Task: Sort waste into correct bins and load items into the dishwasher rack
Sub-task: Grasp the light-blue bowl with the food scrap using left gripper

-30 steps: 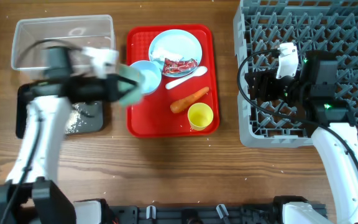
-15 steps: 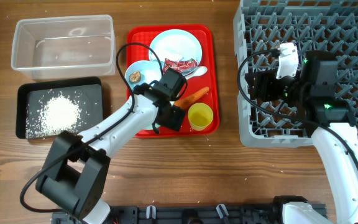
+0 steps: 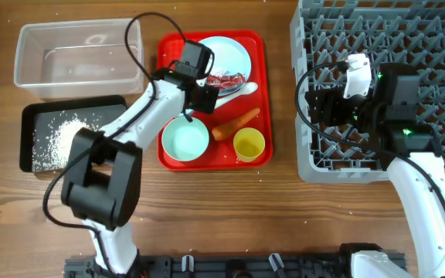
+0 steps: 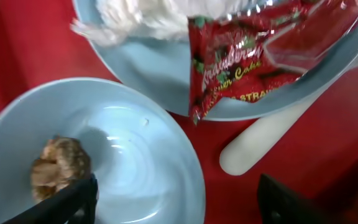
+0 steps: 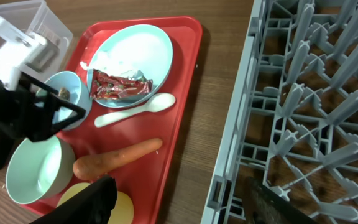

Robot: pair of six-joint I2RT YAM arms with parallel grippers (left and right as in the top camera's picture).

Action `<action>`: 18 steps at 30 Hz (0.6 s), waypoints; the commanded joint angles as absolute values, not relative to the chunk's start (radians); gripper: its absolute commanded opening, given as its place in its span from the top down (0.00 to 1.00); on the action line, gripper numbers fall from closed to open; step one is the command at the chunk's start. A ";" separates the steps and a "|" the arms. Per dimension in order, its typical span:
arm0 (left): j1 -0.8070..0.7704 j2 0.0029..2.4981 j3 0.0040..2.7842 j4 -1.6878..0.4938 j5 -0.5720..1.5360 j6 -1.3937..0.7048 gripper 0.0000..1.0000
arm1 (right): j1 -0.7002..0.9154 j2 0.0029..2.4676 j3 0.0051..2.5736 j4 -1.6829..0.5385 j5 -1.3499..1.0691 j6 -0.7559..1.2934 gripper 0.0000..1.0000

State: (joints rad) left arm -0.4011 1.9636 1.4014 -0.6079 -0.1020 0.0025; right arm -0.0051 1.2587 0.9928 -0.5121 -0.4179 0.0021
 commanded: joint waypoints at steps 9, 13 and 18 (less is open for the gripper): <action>-0.411 2.047 1.399 -0.574 -0.076 0.021 0.77 | -0.003 1.271 1.006 -0.514 -0.388 0.002 0.33; -0.411 2.044 1.406 -0.573 -0.076 0.006 0.96 | -0.003 1.271 1.006 -0.516 -0.387 0.001 0.33; -0.387 1.909 1.546 -0.737 -0.045 -0.070 0.96 | -0.003 1.271 1.006 -0.516 -0.386 0.001 0.33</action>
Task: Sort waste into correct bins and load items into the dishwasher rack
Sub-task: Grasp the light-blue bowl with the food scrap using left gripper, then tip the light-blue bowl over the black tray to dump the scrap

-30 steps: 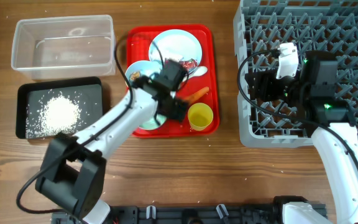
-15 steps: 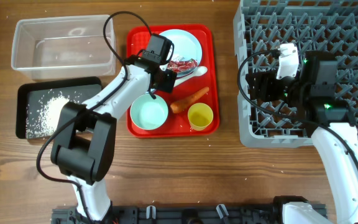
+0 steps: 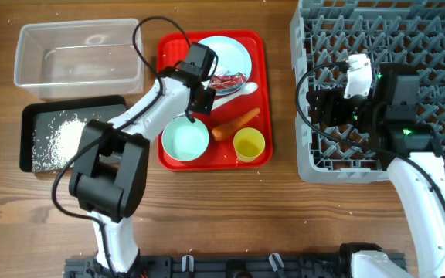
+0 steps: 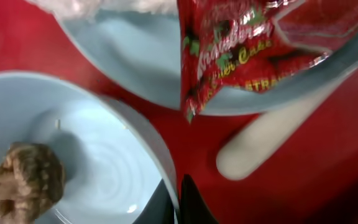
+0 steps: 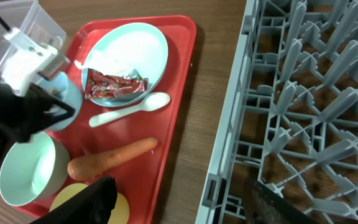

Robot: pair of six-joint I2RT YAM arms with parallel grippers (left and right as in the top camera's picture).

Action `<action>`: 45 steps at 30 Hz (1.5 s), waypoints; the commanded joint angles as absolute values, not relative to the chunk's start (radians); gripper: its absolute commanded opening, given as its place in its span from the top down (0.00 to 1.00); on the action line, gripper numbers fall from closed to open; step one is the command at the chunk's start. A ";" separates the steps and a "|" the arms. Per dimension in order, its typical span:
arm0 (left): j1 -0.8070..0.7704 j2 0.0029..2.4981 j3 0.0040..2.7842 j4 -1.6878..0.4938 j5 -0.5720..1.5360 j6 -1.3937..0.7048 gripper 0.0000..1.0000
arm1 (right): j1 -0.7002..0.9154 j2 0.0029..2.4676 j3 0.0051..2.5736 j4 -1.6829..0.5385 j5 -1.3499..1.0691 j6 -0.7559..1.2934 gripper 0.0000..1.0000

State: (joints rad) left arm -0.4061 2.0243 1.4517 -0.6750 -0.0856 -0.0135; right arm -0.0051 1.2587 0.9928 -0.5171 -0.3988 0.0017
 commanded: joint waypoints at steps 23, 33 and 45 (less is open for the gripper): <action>0.637 1.737 1.149 -0.934 1.209 0.361 0.96 | -0.004 1.271 1.006 -0.513 -0.373 0.001 0.33; 0.795 1.843 1.056 -0.727 1.574 0.322 0.96 | -0.004 1.271 1.006 -0.517 -0.373 0.004 0.33; 0.741 1.796 1.063 -0.564 1.527 0.114 0.96 | -0.004 1.271 1.006 -0.516 -0.373 0.008 0.33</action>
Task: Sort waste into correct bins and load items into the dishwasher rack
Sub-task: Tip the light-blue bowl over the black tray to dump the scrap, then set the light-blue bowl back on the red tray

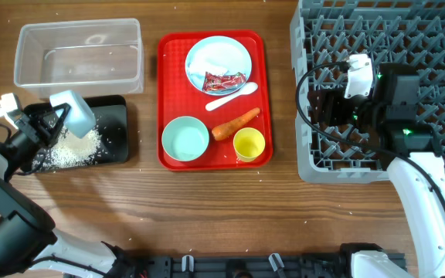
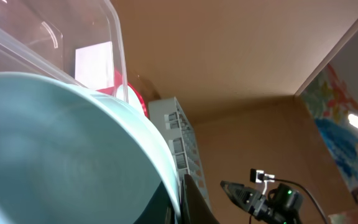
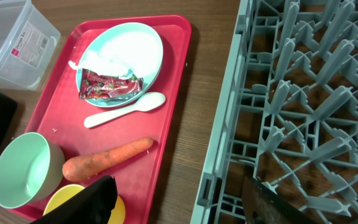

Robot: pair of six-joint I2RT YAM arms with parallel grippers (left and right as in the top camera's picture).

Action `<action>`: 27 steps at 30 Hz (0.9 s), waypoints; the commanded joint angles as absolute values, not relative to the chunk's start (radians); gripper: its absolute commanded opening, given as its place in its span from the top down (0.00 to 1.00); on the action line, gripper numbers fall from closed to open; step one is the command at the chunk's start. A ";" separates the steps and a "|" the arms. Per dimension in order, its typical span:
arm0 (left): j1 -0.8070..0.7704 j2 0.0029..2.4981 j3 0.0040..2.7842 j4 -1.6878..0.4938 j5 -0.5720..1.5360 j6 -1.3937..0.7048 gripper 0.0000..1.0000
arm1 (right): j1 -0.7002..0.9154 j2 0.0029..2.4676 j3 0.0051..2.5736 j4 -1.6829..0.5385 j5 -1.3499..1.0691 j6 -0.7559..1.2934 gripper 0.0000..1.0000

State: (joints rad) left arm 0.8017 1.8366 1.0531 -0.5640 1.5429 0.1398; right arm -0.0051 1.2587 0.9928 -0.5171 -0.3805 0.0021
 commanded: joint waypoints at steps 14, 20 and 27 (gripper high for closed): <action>-0.327 1.649 1.106 -0.387 0.073 -0.069 0.96 | -0.004 1.271 1.006 -0.517 -0.373 0.027 0.33; -0.352 1.766 1.105 -0.288 0.005 -0.068 0.96 | -0.004 1.271 1.006 -0.519 -0.373 0.027 0.33; -0.364 1.782 1.105 -0.284 0.003 -0.068 0.59 | -0.004 1.271 1.006 -0.516 -0.382 0.027 0.33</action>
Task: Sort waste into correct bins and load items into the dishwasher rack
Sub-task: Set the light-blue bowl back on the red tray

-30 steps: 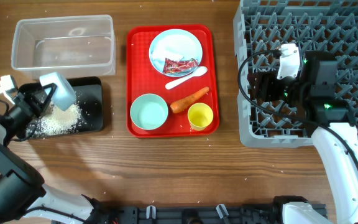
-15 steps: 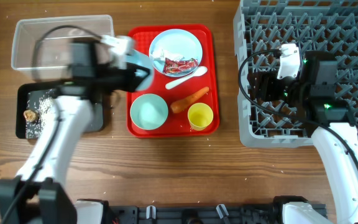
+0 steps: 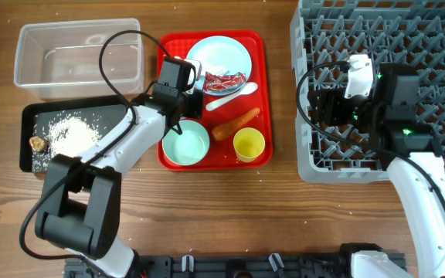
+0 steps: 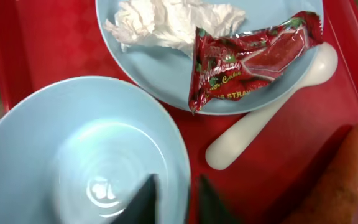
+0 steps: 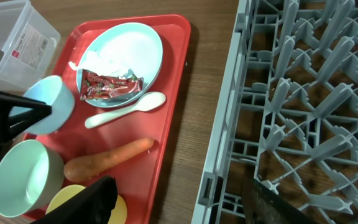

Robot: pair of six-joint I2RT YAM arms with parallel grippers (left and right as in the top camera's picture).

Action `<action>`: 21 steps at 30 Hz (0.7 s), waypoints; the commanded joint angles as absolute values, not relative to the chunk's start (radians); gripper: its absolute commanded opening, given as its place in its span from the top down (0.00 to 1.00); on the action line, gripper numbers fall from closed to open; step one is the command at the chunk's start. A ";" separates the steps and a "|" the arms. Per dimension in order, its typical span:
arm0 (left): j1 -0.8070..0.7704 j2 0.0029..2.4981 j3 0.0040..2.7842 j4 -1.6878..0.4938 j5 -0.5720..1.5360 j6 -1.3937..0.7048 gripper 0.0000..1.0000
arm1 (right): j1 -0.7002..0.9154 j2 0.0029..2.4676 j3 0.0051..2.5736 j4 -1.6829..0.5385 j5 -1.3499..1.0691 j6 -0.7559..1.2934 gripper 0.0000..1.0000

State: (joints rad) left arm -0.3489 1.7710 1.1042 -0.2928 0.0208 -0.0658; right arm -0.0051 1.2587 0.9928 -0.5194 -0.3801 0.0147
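My left gripper [image 4: 174, 186] is shut on the rim of a small pale-blue bowl [image 4: 86, 149], which is empty and held over the left side of the red tray [image 3: 170, 46]. Beside it, a blue plate [image 3: 219, 50] holds a crumpled tissue [image 4: 166, 22] and a red snack wrapper [image 4: 247, 56]. A white spoon [image 3: 230, 93], a carrot [image 3: 236, 123], a yellow cup [image 3: 249, 143] and a green bowl [image 3: 185, 141] also sit on the tray. My right gripper [image 5: 176, 205] hangs open over the left edge of the grey dishwasher rack [image 3: 408, 46].
A black tray [image 3: 114, 112] at the left holds white rice [image 3: 72, 131] and a brown food lump [image 3: 37, 143]. Behind it stands a clear plastic bin [image 3: 79, 58]. Bare wooden table runs along the front.
My left gripper, which held the blue bowl tilted over the black tray, is now back over the red tray with the bowl empty. A brown lump lies in the black tray.
My left gripper stood open around the rim of the blue bowl, which held a brown lump, on the red tray. Then it was shut on the rim. Then the bowl was tipped over the black tray. Now the lump lies there and the empty bowl is back at the red tray.
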 commanded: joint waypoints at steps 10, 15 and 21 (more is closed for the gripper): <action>-0.481 1.702 1.380 -0.633 0.046 -0.027 0.41 | -0.004 1.271 1.006 -0.505 -0.382 0.028 0.33; -0.569 1.779 1.382 -0.669 0.043 0.130 0.32 | -0.004 1.271 1.006 -0.505 -0.387 0.029 0.33; -0.556 1.933 1.382 -0.628 0.061 0.231 0.34 | -0.004 1.271 1.006 -0.517 -0.389 0.027 0.33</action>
